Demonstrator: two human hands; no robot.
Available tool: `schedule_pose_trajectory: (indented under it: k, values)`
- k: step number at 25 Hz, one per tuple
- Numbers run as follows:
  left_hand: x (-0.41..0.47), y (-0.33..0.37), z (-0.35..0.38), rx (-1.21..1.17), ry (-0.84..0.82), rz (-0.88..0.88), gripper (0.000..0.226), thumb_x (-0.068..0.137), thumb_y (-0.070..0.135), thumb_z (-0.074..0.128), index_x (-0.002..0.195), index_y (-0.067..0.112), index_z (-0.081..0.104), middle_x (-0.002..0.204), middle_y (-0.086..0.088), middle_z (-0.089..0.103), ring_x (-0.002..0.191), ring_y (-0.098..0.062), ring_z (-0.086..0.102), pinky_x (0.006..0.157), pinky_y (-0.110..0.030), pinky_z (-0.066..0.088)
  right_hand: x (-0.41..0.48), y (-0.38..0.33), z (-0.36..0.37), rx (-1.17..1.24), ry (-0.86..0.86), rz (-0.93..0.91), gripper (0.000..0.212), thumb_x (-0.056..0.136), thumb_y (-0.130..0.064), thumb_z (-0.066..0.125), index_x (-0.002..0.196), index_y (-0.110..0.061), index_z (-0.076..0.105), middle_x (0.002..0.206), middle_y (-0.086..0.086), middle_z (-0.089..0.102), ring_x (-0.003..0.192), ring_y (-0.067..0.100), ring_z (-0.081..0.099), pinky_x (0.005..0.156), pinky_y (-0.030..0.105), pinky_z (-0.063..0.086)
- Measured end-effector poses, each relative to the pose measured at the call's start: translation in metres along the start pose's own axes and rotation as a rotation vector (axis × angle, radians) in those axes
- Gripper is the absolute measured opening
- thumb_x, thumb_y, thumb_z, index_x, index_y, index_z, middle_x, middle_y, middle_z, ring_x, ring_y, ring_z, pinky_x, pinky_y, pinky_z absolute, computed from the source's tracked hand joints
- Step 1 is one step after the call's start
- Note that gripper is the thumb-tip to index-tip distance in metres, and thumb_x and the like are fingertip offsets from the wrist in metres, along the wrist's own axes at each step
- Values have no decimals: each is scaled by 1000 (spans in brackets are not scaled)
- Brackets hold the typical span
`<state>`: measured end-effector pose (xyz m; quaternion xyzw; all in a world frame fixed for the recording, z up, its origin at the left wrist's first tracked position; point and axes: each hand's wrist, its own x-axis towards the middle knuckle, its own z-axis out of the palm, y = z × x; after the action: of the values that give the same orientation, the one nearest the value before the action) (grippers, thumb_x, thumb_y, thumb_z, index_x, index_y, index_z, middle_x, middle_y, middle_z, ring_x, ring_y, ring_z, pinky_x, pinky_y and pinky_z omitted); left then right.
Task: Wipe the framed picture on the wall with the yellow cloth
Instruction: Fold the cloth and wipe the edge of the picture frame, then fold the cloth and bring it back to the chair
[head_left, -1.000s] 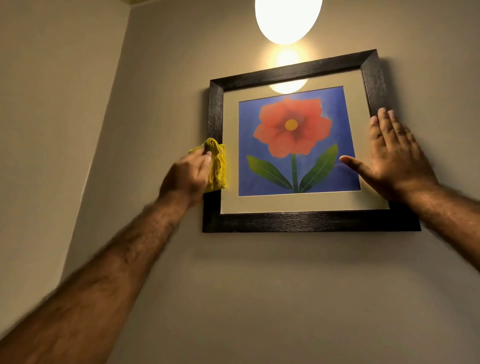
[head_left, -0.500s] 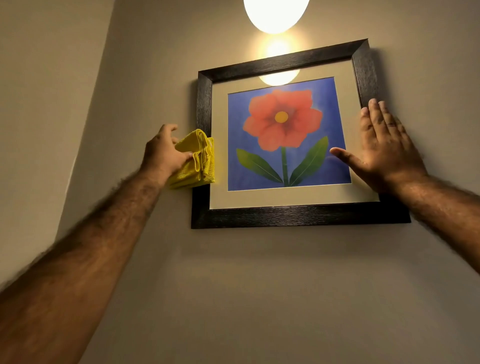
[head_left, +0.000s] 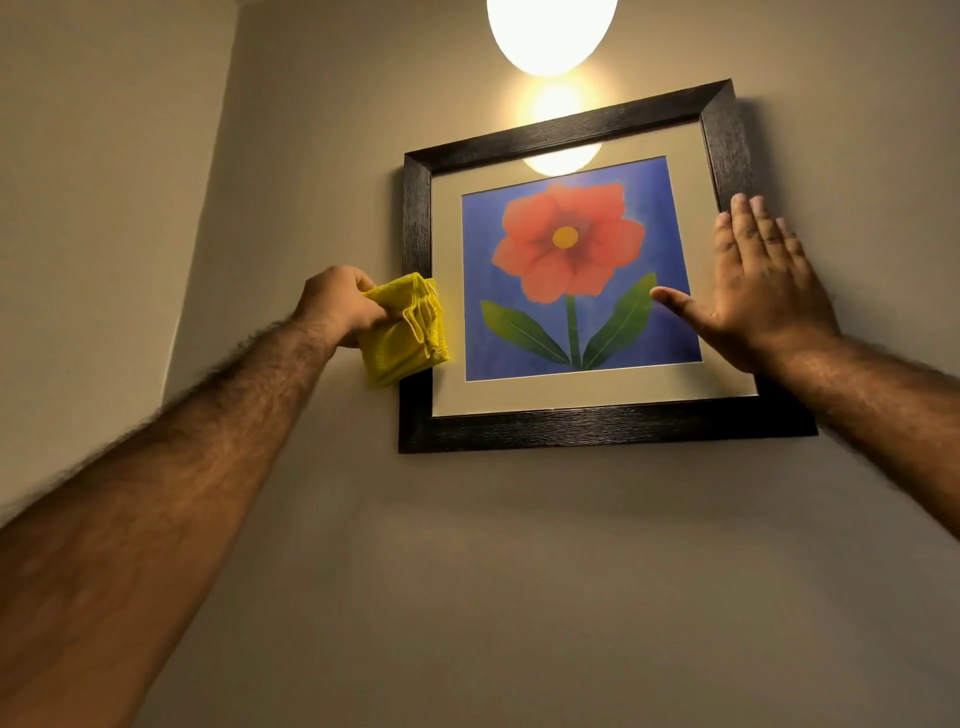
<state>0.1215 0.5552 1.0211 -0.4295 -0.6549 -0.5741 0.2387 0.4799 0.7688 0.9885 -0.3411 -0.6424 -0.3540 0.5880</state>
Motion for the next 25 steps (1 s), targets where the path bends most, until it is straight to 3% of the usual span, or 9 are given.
schedule_pose_trajectory:
  k: [3,5,7,11,14,16,20,25]
  values:
    - [-10,3,-3,88,76,61,28,77,16,80,104,15,70,116,-16,69,105,-34,67,85,-48,62,-7,-51,-18,142,26,-160,107,89,-80,27,160,-1,17,170,20,13,159,32,11,129,46,14]
    - [-16,3,-8,57,78,59,26,79,12,77,104,14,71,115,-17,70,105,-34,68,84,-49,62,-19,-104,-29,347,-5,-301,99,91,-72,44,158,-1,26,167,19,27,156,31,24,127,43,24]
    - [-22,5,-15,-86,28,31,23,81,7,76,102,13,70,113,-17,71,103,-32,69,82,-50,62,-31,-158,-36,597,-84,-317,92,90,-62,59,155,-2,36,159,16,43,149,28,41,121,40,35]
    - [-45,9,-49,-319,-158,23,25,80,13,82,100,15,67,96,-4,71,88,-18,69,66,-36,61,-41,-243,-41,1095,-281,22,78,79,-54,77,139,-11,53,131,8,68,110,19,63,89,28,50]
    - [-70,-4,-83,-324,-202,6,20,81,18,81,95,20,67,92,2,74,85,-13,72,63,-32,63,-48,-280,-38,1505,-565,293,54,83,-43,79,125,-13,65,119,7,74,108,23,69,87,36,60]
    - [-88,-27,-109,-275,-200,-39,28,78,20,83,101,18,68,96,2,75,87,-13,73,56,-27,61,-64,-305,-34,1744,-749,420,50,85,-33,79,126,-7,63,119,11,73,108,26,71,79,32,62]
    - [-124,-88,-163,-221,-236,-254,49,75,19,84,120,10,67,111,-4,76,97,-21,75,66,-33,63,-105,-368,-29,1884,-918,484,49,80,-28,83,121,-6,68,110,10,77,92,21,77,65,24,63]
    - [-186,-186,-235,-305,-226,-523,31,83,1,74,114,3,69,106,-10,76,89,-22,79,71,-33,63,-168,-471,-23,1958,-1198,471,38,75,-23,88,109,-10,74,75,-1,74,55,6,70,60,20,61]
